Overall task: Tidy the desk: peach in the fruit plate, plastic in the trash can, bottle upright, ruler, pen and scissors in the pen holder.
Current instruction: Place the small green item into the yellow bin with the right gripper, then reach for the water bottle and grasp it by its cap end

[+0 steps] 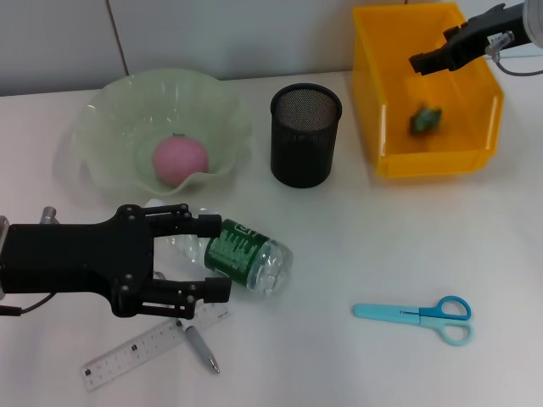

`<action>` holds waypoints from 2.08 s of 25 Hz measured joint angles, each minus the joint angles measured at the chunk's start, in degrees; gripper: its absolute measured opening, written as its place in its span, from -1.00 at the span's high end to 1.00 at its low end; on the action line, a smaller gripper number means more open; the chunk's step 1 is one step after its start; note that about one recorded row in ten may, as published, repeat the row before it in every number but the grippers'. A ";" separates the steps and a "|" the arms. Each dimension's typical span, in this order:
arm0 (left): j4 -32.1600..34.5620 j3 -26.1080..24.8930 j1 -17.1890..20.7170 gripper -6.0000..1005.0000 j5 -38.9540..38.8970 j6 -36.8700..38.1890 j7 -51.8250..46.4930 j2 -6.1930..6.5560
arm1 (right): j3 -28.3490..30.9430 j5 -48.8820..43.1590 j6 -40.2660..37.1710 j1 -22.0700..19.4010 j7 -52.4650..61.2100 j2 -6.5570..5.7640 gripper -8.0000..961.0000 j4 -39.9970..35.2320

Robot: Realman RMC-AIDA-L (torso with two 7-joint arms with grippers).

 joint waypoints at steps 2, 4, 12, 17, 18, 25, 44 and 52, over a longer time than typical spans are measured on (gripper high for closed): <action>-0.05 -0.03 0.01 -0.67 0.00 0.00 0.02 0.10 | -0.04 0.01 0.51 -0.01 -0.01 0.14 -0.07 0.00; -0.08 -0.06 0.03 -0.67 0.00 0.00 0.03 0.14 | -0.04 0.16 0.70 -0.14 -0.05 0.27 -0.27 -0.22; 0.01 -0.08 0.11 -0.67 0.00 0.01 0.02 0.22 | -0.06 12.94 -2.09 -6.22 -0.67 0.70 -0.68 -9.82; 0.06 -0.09 0.22 -0.67 0.01 0.08 -0.06 0.28 | 0.06 25.46 -8.83 -11.98 -2.51 0.72 -0.68 -16.33; 0.07 -0.09 0.23 -0.67 0.01 0.09 -0.06 0.27 | 0.18 28.12 -10.36 -13.25 -3.50 0.72 -0.68 -17.03; 0.07 -0.08 0.23 -0.67 0.01 0.08 -0.11 0.15 | 1.63 39.73 -24.32 -20.72 -9.00 -0.48 -0.68 -17.19; -0.14 -1.06 -0.13 -0.67 0.13 -2.44 -0.78 0.18 | 4.89 35.41 -39.58 -23.52 -23.30 -3.98 -0.68 2.48; 2.05 -2.17 -0.20 -0.67 0.39 -3.17 -10.43 0.44 | 4.63 34.42 -39.89 -22.60 -23.60 -4.20 -0.68 1.97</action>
